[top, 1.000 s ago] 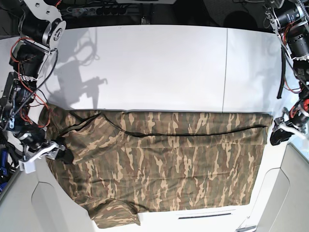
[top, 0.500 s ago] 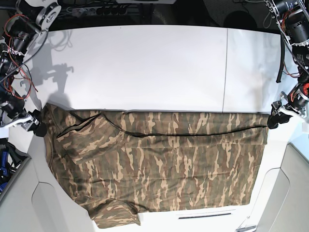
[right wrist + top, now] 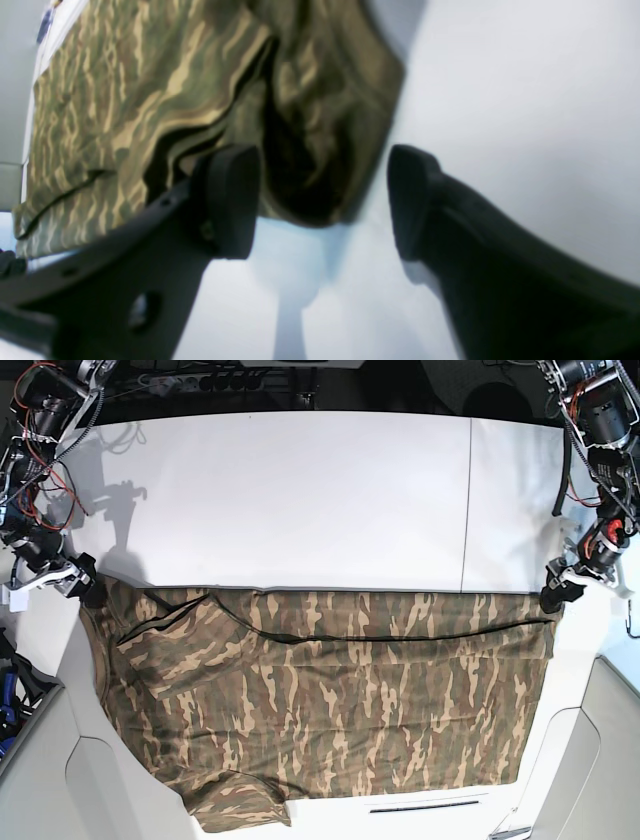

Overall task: Fold the T-shirt properly
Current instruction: 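Lay the folded edge down and pull it taut with both grippers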

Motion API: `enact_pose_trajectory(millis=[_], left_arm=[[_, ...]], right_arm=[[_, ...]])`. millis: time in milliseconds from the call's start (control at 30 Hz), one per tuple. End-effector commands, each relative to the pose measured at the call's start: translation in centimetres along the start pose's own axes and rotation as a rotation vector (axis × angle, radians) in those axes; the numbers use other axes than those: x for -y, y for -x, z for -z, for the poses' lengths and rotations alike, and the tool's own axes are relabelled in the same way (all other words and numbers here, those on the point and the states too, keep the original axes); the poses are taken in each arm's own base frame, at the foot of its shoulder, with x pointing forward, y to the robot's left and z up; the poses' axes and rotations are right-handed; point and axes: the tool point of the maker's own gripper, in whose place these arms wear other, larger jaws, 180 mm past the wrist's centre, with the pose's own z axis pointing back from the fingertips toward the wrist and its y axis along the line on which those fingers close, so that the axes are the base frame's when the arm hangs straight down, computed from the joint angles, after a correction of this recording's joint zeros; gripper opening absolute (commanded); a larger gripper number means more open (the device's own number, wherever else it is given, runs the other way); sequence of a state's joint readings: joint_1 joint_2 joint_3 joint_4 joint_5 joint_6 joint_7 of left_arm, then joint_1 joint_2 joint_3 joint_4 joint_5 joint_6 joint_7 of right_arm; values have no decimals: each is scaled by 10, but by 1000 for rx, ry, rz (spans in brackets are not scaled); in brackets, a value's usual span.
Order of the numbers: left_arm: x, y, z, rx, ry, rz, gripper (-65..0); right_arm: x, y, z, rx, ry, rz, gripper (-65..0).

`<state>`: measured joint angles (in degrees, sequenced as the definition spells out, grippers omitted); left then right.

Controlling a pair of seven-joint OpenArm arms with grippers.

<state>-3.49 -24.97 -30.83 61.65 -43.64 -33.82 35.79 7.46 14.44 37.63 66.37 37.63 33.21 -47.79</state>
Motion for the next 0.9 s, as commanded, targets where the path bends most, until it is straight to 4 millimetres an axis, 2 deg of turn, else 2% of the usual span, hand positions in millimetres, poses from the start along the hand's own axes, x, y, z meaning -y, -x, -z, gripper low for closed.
enact_pose_trajectory(millis=[0,133,300,467,600,667,767,867], left_arm=[[4,-22,-1,56,17,11,-245],[10,-12,3,49,31,-11,-245],[14,-10,8,62,30,0,-245],[25,-5,18,57,34,47,-246],[20,-6,26,61,-52,92,-247],[20,-8,29,58,-68,107,-298],[23,-14,31,68,-68,108,-465],[27,-21,33,81,-57,111,-583]], right_arm=[[-5,-18,0,46,-18,-22,-251],[-13,-9,13,43,-43,-15,-251],[-28,3,30,19,-74,1,-251],[-41,3,38,25,-94,4,-251],[-46,-3,41,33,-100,-7,-259],[-45,-2,41,29,-96,-11,-322],[-41,2,41,11,-74,-31,-489],[-41,1,42,11,-73,-33,-640]])
